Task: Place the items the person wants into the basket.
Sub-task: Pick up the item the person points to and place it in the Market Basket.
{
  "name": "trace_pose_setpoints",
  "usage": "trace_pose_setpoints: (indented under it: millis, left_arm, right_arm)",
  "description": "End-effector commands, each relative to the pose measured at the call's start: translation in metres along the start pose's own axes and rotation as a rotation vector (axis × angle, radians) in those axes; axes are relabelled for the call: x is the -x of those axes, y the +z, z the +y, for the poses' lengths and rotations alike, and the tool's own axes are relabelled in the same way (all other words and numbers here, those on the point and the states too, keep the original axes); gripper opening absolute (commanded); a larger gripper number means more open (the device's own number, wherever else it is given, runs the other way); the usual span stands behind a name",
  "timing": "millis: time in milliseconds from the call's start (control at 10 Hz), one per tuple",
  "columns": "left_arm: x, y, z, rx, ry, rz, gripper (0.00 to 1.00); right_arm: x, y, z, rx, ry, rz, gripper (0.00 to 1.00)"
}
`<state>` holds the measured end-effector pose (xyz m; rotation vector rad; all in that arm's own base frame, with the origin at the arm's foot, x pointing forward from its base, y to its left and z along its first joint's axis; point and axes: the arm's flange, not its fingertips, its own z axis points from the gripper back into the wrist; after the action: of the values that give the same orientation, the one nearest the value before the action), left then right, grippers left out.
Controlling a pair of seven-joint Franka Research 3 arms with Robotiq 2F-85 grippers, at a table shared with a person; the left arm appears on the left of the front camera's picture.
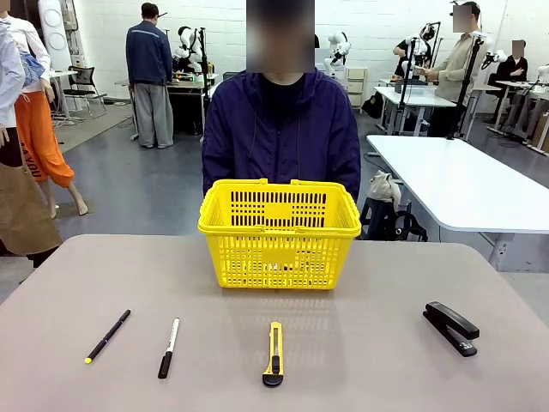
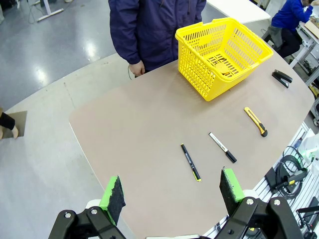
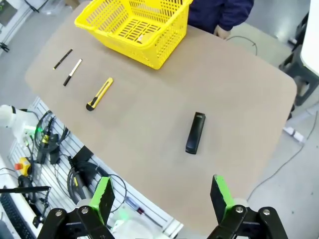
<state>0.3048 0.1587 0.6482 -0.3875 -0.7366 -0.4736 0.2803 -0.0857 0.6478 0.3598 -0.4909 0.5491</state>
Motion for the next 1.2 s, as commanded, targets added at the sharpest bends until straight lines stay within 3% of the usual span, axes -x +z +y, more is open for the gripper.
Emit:
trace_pose_setpoints:
  millis: [0,100,1100]
  left_arm:
    - [0.001,0.001,0.001,0.012,-0.012,-0.011,1.00]
    - [0.001,0.001,0.001,0.012,-0.012,-0.011,1.00]
    - [0.001,0.001,0.001,0.012,-0.012,-0.011,1.00]
  right_arm:
    - [-0.010,-0.004,-0.008,-0.005,0.034,0.039,1.00]
    - [0.000,0.000,0.000,0.000,0.000,0.000,1.00]
    - [0.000,0.000,0.000,0.000,0.000,0.000,1.00]
